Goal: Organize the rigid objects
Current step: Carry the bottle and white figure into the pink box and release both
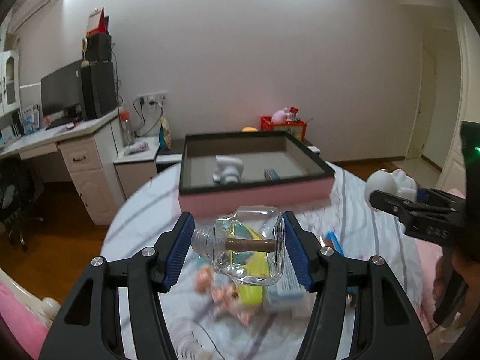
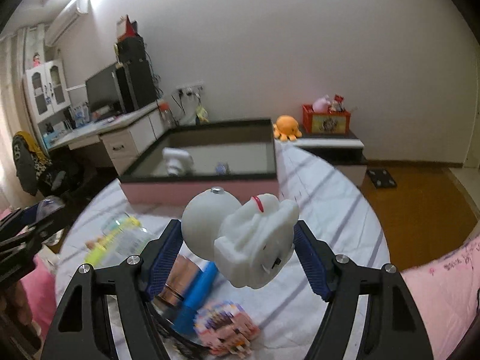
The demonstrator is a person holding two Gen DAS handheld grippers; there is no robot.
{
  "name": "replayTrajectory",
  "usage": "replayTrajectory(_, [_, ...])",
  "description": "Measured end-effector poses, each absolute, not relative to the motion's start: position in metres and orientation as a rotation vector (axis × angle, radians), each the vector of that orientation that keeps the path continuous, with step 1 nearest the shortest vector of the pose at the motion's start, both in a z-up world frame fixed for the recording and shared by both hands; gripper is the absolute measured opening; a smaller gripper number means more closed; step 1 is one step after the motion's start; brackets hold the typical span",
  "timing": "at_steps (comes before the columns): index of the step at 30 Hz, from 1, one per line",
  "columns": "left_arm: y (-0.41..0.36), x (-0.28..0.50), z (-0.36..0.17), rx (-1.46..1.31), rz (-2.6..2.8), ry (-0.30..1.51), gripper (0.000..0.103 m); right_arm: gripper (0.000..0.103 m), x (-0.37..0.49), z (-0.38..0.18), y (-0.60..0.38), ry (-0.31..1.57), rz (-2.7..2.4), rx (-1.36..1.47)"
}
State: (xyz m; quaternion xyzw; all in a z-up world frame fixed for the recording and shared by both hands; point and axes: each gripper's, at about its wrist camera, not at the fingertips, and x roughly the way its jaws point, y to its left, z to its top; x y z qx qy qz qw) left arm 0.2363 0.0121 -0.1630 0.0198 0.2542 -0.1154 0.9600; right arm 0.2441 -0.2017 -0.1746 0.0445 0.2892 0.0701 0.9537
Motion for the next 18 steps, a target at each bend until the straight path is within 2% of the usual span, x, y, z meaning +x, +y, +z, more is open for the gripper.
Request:
replayTrajectory(9, [0.006, 0.286, -0.138, 0.099, -0.206, 0.472, 0.061, 0.076, 0.265, -0.14, -0.191, 0.521, 0.189, 0.068])
replayTrajectory(18, [0.006, 0.376, -0.143, 0.099, -0.219, 0.551, 0.061, 0.067, 0.332, -0.134, -0.181, 0.556, 0.212, 0.012])
